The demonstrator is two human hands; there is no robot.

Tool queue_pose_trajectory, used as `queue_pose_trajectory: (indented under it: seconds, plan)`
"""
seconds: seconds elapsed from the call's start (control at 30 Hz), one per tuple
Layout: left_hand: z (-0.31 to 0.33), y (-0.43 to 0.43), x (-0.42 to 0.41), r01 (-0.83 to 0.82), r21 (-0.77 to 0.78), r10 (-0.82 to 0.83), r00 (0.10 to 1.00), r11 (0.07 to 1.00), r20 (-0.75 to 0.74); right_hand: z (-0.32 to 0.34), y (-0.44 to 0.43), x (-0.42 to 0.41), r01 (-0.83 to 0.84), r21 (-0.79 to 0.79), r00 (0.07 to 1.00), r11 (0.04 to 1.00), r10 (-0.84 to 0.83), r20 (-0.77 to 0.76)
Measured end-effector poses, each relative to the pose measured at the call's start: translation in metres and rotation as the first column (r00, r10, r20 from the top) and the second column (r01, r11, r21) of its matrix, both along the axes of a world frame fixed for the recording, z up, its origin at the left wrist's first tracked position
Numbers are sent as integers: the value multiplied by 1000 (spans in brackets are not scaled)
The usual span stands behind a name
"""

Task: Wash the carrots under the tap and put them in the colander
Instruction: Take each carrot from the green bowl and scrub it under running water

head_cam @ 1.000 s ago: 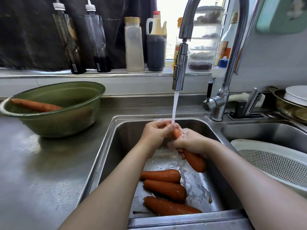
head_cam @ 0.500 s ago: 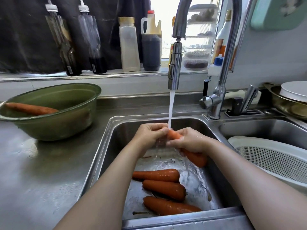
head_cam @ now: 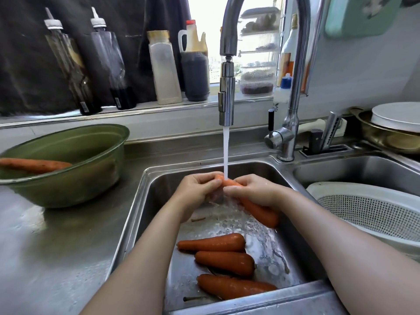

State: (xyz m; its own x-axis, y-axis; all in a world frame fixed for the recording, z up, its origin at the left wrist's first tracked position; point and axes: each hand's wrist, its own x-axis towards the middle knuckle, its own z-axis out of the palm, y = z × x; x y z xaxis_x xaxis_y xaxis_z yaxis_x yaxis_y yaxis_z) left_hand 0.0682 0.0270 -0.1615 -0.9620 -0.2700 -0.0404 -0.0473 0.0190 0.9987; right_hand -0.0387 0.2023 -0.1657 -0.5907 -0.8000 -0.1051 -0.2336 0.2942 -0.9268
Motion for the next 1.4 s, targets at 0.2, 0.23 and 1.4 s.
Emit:
queue_pose_trajectory:
  seconds: [0.2, 0.23, 1.4]
  plan:
    - [4, 10, -2, -215, 70, 217, 976, 974, -31, 4, -2, 5, -98, -106, 967, 990, 120, 225]
    - [4, 10, -2, -219, 91, 222, 975, 971, -17, 5, -2, 5, -111, -107, 958, 988, 135, 252]
    - [-4, -22, 10, 186, 111, -217, 866, 976, 452, 6, -59, 41, 513, -249, 826, 822, -393, 403]
